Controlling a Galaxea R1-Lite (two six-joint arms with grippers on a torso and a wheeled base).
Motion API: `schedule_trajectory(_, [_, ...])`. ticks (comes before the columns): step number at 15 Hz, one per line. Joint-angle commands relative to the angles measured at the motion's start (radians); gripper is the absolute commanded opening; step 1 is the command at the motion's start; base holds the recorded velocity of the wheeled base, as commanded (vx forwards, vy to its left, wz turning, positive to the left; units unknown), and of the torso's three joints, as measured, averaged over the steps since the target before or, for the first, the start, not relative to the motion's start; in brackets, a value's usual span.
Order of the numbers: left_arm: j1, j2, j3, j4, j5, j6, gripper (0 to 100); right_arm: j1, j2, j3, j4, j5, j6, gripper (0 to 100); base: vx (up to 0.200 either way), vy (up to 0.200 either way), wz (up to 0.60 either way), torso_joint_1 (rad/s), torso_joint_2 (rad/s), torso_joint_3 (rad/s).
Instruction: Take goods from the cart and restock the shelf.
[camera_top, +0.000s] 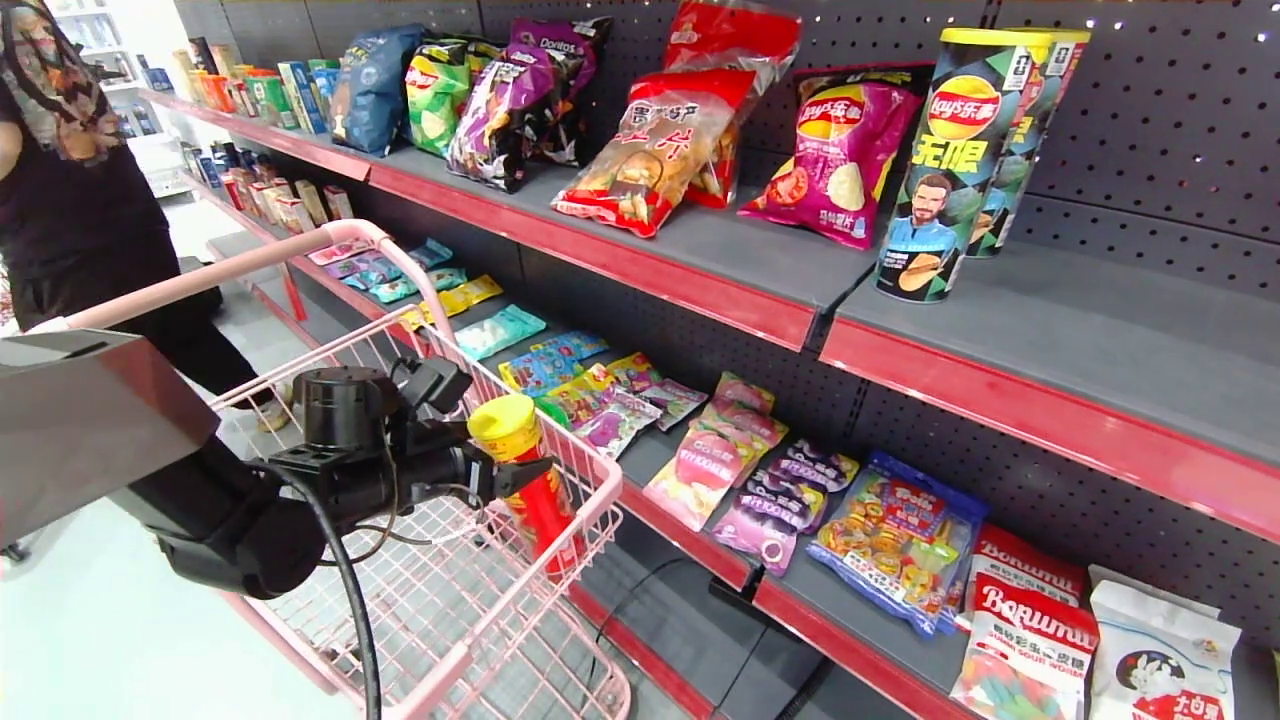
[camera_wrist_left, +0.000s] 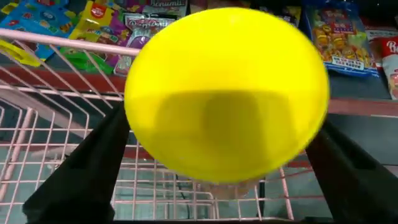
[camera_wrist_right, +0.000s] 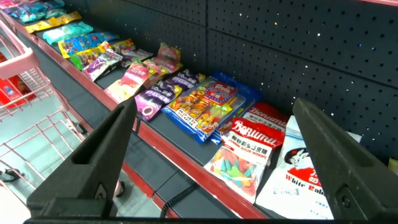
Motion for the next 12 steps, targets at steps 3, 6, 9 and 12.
schedule_trajectory(3, [-0.013,0.063,-0.043,0.001,0.000,0.000,100,0.000,0.000,0.000,0.000,0.000,0.000,100,0.000,0.000,0.00,0.000,0.00,0.000])
schedule_trajectory(6, [-0.029,0.069,-0.054,-0.001,0.020,-0.039,0,0.000,0.000,0.000,0.000,0.000,0.000,100,0.000,0.000,0.00,0.000,0.00,0.000])
schedule_trajectory(9, [-0.039,0.062,-0.045,-0.016,0.020,-0.040,0,0.000,0.000,0.000,0.000,0.000,0.000,100,0.000,0.000,0.00,0.000,0.00,0.000])
schedule_trajectory(12, [-0.034,-0.063,0.010,-0.004,0.026,-0.048,0,0.000,0.000,0.000,0.000,0.000,0.000,100,0.000,0.000,0.00,0.000,0.00,0.000])
